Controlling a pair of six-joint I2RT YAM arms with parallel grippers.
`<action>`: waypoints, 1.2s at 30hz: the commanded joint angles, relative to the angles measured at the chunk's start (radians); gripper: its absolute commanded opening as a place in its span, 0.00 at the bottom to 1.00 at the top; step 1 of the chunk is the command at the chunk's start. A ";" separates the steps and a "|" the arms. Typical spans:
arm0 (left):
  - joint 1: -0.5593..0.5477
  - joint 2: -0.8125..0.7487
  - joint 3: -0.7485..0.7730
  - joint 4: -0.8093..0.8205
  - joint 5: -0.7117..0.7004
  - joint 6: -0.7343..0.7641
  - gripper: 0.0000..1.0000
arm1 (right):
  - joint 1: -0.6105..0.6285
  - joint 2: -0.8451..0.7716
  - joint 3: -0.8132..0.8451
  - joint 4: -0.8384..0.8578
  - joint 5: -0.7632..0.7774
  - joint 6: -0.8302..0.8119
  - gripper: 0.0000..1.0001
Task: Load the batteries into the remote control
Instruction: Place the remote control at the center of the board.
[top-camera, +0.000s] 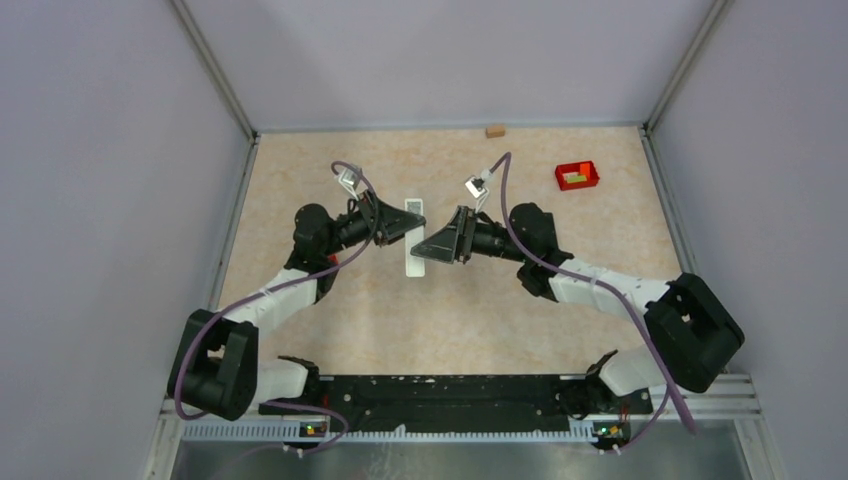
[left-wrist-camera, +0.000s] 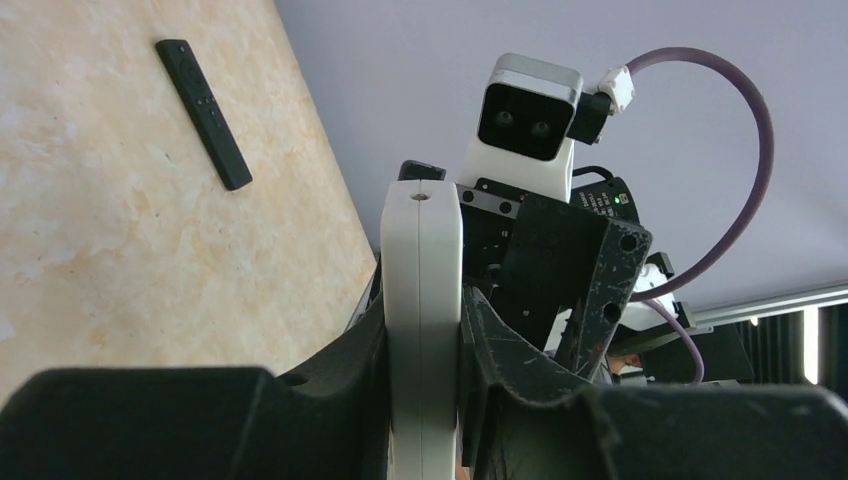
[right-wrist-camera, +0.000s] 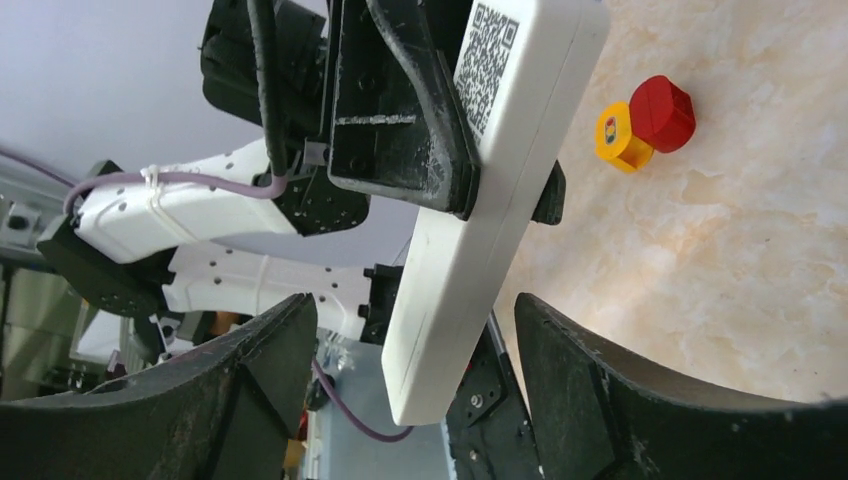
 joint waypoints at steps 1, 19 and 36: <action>0.000 -0.008 0.048 0.078 0.033 -0.014 0.00 | -0.006 -0.035 0.018 -0.043 -0.084 -0.148 0.70; 0.000 -0.039 0.023 0.074 0.027 -0.024 0.00 | -0.009 0.017 0.069 -0.113 0.142 -0.099 0.18; -0.001 -0.046 -0.005 0.089 0.024 -0.020 0.00 | -0.040 0.037 0.006 0.069 0.233 0.207 0.23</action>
